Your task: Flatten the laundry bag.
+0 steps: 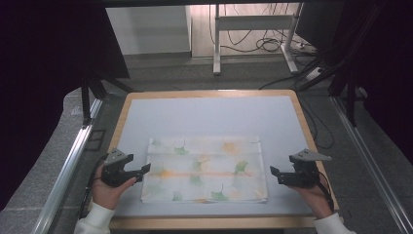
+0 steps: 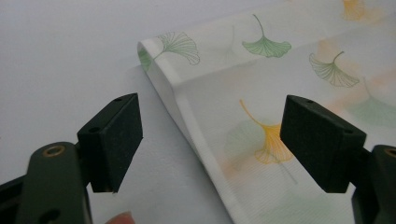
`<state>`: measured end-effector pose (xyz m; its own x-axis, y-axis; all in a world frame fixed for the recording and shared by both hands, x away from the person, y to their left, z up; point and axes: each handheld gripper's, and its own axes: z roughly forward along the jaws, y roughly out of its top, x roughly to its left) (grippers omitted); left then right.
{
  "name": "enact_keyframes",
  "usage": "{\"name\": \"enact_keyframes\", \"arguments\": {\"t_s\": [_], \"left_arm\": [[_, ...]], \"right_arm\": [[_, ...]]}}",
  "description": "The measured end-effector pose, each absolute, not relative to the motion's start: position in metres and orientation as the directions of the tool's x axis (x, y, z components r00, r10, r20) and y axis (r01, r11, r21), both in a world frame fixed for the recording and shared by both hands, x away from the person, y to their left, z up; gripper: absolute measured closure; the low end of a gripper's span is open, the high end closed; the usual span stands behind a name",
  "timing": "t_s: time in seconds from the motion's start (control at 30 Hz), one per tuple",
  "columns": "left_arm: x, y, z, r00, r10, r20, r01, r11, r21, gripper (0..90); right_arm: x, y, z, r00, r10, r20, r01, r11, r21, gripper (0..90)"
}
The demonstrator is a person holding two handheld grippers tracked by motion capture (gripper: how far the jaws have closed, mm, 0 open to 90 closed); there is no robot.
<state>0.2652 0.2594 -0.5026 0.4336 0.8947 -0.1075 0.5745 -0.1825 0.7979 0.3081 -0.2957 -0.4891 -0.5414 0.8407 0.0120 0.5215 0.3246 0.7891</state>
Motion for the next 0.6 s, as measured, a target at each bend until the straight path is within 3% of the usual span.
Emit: {"name": "enact_keyframes", "arguments": {"t_s": [0.6], "left_arm": [[0.258,0.262,-0.503,0.434,0.897,-0.085,0.565,-0.197,0.801,21.5]], "right_arm": [[0.300,-0.292,-0.484,-0.563,0.826,0.008,0.513,0.342,0.788,13.7]]}}
